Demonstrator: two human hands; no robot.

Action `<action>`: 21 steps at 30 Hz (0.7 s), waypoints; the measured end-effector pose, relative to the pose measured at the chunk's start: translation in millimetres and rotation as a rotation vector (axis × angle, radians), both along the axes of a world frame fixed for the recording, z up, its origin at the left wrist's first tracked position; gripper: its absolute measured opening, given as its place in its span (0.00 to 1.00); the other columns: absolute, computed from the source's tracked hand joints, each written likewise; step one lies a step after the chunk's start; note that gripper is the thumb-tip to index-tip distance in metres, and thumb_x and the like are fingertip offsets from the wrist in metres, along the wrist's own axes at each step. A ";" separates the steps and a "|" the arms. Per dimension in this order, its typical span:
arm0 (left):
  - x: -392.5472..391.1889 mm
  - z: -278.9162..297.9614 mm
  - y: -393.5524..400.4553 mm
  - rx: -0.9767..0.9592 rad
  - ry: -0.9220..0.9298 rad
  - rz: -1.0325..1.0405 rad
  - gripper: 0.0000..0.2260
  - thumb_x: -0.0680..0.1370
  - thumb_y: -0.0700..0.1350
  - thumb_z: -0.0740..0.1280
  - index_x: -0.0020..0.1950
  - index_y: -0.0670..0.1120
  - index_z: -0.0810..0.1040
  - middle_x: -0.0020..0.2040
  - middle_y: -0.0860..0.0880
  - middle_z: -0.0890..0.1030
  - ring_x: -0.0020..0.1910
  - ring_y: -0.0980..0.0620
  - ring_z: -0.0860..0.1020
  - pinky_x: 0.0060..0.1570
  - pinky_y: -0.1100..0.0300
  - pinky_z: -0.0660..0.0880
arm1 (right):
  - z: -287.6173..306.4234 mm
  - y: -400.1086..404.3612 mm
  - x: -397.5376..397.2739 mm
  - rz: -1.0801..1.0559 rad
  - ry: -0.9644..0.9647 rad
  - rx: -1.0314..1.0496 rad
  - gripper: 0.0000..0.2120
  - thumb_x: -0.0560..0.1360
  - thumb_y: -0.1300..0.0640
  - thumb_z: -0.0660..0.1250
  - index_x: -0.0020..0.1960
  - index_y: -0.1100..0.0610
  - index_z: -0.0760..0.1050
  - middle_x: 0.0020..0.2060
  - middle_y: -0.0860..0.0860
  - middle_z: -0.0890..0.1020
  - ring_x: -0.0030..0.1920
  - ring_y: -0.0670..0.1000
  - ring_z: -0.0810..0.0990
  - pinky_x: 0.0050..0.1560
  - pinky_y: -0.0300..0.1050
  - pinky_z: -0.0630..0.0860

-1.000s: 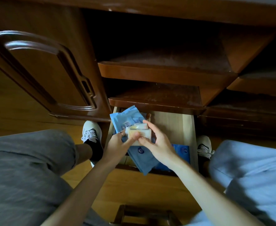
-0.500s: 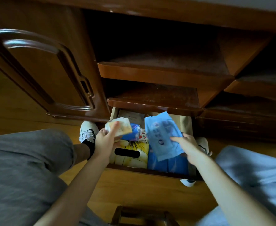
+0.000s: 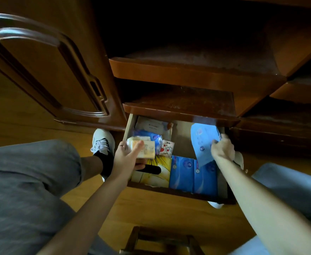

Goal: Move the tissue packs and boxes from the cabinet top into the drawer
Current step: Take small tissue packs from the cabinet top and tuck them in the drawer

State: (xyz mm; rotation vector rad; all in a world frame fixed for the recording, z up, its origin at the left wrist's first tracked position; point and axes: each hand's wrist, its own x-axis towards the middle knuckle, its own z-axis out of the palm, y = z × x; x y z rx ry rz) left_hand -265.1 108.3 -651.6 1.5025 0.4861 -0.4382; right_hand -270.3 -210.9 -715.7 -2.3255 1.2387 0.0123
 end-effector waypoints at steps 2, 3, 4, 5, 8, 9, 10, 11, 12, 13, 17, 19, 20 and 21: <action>-2.2 -10.7 -4.3 0.082 -0.005 -0.076 0.15 0.77 0.56 0.72 0.57 0.51 0.74 0.42 0.47 0.87 0.29 0.49 0.82 0.31 0.53 0.83 | -6.8 4.7 -0.8 0.063 -0.133 -0.144 0.23 0.79 0.60 0.66 0.73 0.55 0.67 0.65 0.61 0.78 0.63 0.65 0.77 0.56 0.58 0.75; -2.3 -16.0 -6.7 0.124 -0.018 -0.118 0.16 0.77 0.57 0.72 0.58 0.51 0.73 0.43 0.46 0.86 0.29 0.49 0.82 0.32 0.52 0.83 | -10.7 6.3 -4.9 0.131 -0.170 -0.264 0.26 0.76 0.62 0.68 0.72 0.57 0.66 0.64 0.62 0.77 0.63 0.65 0.76 0.56 0.60 0.74; -1.5 -21.2 -9.8 0.146 -0.030 -0.152 0.17 0.77 0.57 0.72 0.60 0.50 0.73 0.44 0.45 0.86 0.29 0.49 0.82 0.32 0.52 0.83 | -13.4 7.9 -10.5 0.197 -0.196 -0.385 0.26 0.74 0.61 0.69 0.71 0.58 0.66 0.62 0.63 0.77 0.62 0.65 0.75 0.57 0.60 0.73; -0.7 -25.5 -13.4 0.142 -0.035 -0.172 0.18 0.77 0.55 0.72 0.62 0.49 0.73 0.45 0.44 0.85 0.30 0.50 0.82 0.32 0.53 0.82 | -17.4 10.2 -15.2 0.263 -0.226 -0.469 0.25 0.73 0.60 0.69 0.68 0.58 0.68 0.60 0.62 0.78 0.60 0.63 0.76 0.56 0.58 0.72; 2.5 -36.0 -25.2 0.022 -0.015 -0.192 0.15 0.78 0.47 0.72 0.62 0.47 0.74 0.52 0.44 0.84 0.38 0.50 0.85 0.37 0.55 0.83 | -26.3 31.0 -16.5 0.517 -0.267 -0.189 0.15 0.77 0.53 0.68 0.63 0.53 0.74 0.55 0.53 0.82 0.53 0.54 0.80 0.51 0.48 0.76; 3.2 -38.6 -28.2 -0.003 -0.015 -0.205 0.13 0.79 0.47 0.72 0.61 0.47 0.74 0.52 0.45 0.84 0.40 0.49 0.85 0.40 0.55 0.83 | -25.4 41.8 -12.0 0.564 -0.218 0.066 0.15 0.80 0.50 0.67 0.65 0.51 0.75 0.55 0.49 0.81 0.53 0.50 0.81 0.50 0.45 0.77; 3.8 -40.8 -29.9 -0.010 -0.020 -0.212 0.12 0.79 0.47 0.72 0.60 0.48 0.75 0.52 0.45 0.84 0.42 0.50 0.86 0.41 0.55 0.83 | -25.2 51.6 -6.6 0.599 -0.137 0.293 0.17 0.81 0.46 0.65 0.68 0.50 0.73 0.57 0.46 0.79 0.53 0.47 0.79 0.49 0.42 0.76; 4.5 -43.1 -30.4 -0.007 -0.024 -0.213 0.12 0.79 0.47 0.71 0.60 0.48 0.75 0.52 0.46 0.85 0.43 0.51 0.86 0.42 0.56 0.83 | -24.8 59.8 -1.6 0.632 -0.064 0.416 0.21 0.82 0.42 0.63 0.71 0.50 0.71 0.58 0.44 0.76 0.53 0.45 0.77 0.47 0.40 0.75; 5.1 -45.0 -29.7 -0.001 -0.025 -0.209 0.12 0.79 0.48 0.71 0.60 0.47 0.74 0.52 0.47 0.85 0.45 0.52 0.86 0.43 0.57 0.83 | -25.3 66.4 3.3 0.654 -0.018 0.441 0.24 0.82 0.40 0.62 0.74 0.49 0.68 0.58 0.45 0.75 0.52 0.45 0.76 0.45 0.39 0.74; 5.7 -46.3 -28.4 0.009 -0.026 -0.204 0.12 0.79 0.48 0.71 0.60 0.47 0.74 0.54 0.47 0.84 0.46 0.52 0.86 0.43 0.58 0.83 | -27.3 70.0 7.6 0.657 0.005 0.427 0.25 0.82 0.40 0.62 0.76 0.49 0.66 0.59 0.47 0.76 0.51 0.47 0.77 0.46 0.40 0.75; 6.9 -51.6 -21.7 0.089 -0.080 -0.179 0.12 0.78 0.48 0.72 0.53 0.44 0.72 0.55 0.44 0.82 0.48 0.53 0.86 0.43 0.58 0.83 | -39.0 70.5 28.8 0.621 0.148 0.481 0.31 0.83 0.44 0.63 0.81 0.54 0.57 0.67 0.57 0.77 0.56 0.53 0.79 0.60 0.54 0.78; 7.2 -53.8 -18.4 0.124 -0.120 -0.176 0.15 0.77 0.50 0.73 0.53 0.44 0.72 0.55 0.43 0.83 0.49 0.52 0.86 0.44 0.55 0.84 | -46.8 73.9 40.9 0.586 0.220 0.592 0.34 0.81 0.47 0.67 0.81 0.55 0.57 0.68 0.57 0.77 0.59 0.55 0.80 0.62 0.55 0.78; 7.7 -53.9 -16.5 0.124 -0.128 -0.169 0.17 0.74 0.53 0.74 0.54 0.45 0.73 0.55 0.43 0.83 0.49 0.52 0.86 0.45 0.53 0.84 | -51.5 77.7 45.6 0.579 0.260 0.627 0.33 0.80 0.47 0.69 0.79 0.56 0.61 0.67 0.57 0.78 0.60 0.57 0.80 0.63 0.55 0.77; 8.5 -53.7 -14.4 0.121 -0.130 -0.161 0.20 0.72 0.56 0.75 0.55 0.47 0.73 0.56 0.44 0.83 0.50 0.52 0.86 0.46 0.52 0.84 | -57.1 82.0 48.9 0.588 0.297 0.637 0.31 0.79 0.46 0.71 0.75 0.57 0.66 0.65 0.56 0.79 0.59 0.57 0.80 0.62 0.56 0.78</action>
